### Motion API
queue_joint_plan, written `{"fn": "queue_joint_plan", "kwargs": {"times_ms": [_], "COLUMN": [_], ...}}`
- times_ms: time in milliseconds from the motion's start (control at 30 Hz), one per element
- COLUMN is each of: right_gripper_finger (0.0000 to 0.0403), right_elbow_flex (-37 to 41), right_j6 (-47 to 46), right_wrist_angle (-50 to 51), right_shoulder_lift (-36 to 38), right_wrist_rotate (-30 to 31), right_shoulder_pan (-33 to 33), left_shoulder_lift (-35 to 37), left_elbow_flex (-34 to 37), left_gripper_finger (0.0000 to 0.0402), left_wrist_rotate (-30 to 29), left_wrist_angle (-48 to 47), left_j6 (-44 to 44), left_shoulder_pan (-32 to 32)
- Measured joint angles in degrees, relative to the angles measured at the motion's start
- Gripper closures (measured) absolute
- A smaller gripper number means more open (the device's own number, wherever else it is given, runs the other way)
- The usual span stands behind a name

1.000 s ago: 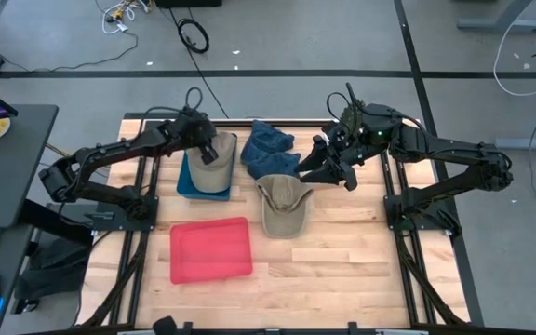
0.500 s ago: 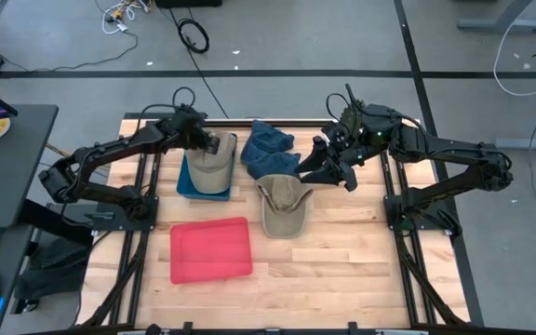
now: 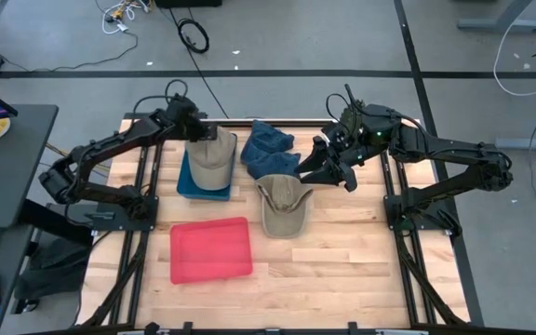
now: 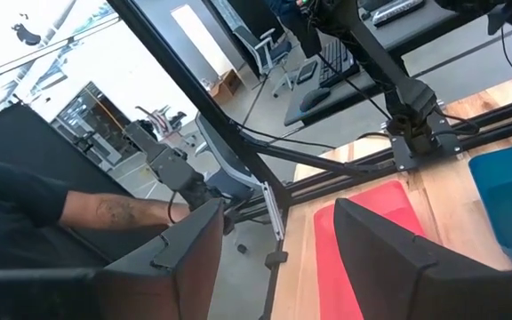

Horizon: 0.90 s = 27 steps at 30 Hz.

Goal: Pick & Place hat
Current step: Put the bottom brown cap into the blue bin

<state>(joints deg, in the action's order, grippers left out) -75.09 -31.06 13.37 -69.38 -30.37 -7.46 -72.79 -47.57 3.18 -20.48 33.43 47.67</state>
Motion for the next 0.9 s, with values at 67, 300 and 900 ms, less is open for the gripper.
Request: {"fn": "queue_joint_plan", "kwargs": {"times_ms": [67,300,900], "right_gripper_finger": [0.0183,0.0183,0.0183], "right_elbow_flex": [0.0,0.0,0.0], "right_j6": [0.1,0.1,0.5], "right_wrist_angle": [0.0,0.0,0.9], "right_shoulder_lift": [0.0,-0.1,-1.9], "right_wrist_rotate": [0.0,0.0,0.0], "right_shoulder_pan": [0.0,0.0,0.2], "left_shoulder_lift": [0.0,-1.0,-5.1], "left_elbow_flex": [0.9,2.1,2.1], "left_gripper_finger": [0.0392,0.0392,0.0365], "left_wrist_rotate": [0.0,0.4,-1.5], "left_wrist_angle": [-0.4,-1.0,-0.8], "left_j6": [-1.0,5.4,7.6], "left_shoulder_pan": [0.1,0.3,0.2]}}
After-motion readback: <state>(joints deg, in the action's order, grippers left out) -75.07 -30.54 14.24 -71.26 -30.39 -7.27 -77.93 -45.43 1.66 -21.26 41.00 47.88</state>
